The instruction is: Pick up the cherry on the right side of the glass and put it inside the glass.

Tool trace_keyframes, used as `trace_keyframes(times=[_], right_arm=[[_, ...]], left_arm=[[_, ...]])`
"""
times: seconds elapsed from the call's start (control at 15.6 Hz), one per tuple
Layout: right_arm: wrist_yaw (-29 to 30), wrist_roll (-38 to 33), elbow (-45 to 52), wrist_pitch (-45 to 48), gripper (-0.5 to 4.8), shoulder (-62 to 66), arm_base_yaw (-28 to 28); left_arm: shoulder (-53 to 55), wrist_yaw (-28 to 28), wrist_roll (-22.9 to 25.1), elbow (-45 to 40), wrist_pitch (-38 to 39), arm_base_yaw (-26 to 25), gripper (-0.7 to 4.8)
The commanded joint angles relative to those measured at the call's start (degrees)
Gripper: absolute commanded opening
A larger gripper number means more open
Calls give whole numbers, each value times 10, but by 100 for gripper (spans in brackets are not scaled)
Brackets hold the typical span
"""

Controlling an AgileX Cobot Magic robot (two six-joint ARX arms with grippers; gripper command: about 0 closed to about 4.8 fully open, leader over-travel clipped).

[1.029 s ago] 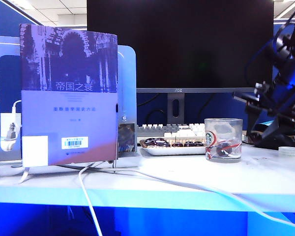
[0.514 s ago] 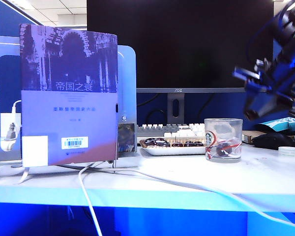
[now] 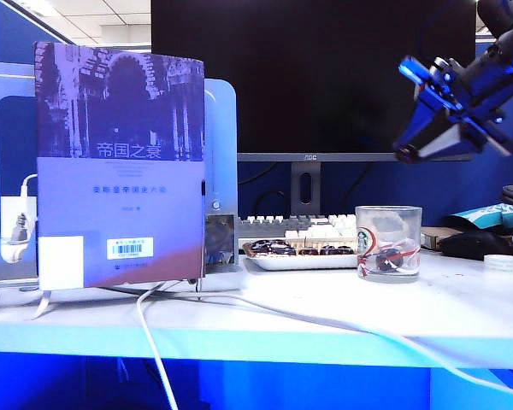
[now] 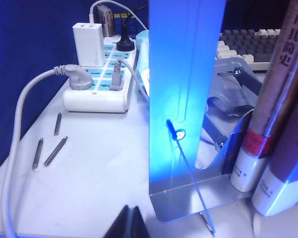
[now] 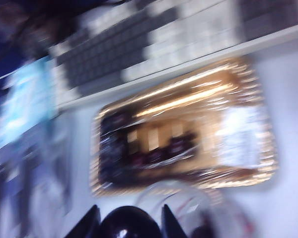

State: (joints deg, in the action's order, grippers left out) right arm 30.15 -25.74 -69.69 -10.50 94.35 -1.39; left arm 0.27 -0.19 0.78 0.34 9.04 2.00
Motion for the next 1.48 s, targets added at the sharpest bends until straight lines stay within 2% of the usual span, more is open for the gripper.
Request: trace_keyframes(times=[0.06,0.19,0.39,0.71,0.77,0.9,1.16,1.22,1.35,1.48], right_arm=[[42,3,-1,1,167,-3,-1],[46,5,0,0,167,-1,-1],[45,62,0,0,167,19,-3],[30,99,0,-3,167,46,-18],[30,104,0,-2,174,50,-20],[30,104,0,1,239,52,-20],[31,103,-1,37,252,47,-20],[31,103,-1,48,237,42,-20],[30,103,-1,78,-1,16,-20],[30,103,-1,98,-1,-18,-20]], left_arm=[[-2,2,3,0,7,0,-5],[-2,2,3,0,7,0,-5],[-2,2,3,0,7,0,-5],[-2,2,3,0,7,0,-5],[-2,2,3,0,7,0,-5],[-2,2,3,0,7,0,-5],[-2,2,3,0,7,0,-5],[-2,2,3,0,7,0,-5],[-2,2,3,0,7,0,-5],[-2,2,3,0,7,0,-5]])
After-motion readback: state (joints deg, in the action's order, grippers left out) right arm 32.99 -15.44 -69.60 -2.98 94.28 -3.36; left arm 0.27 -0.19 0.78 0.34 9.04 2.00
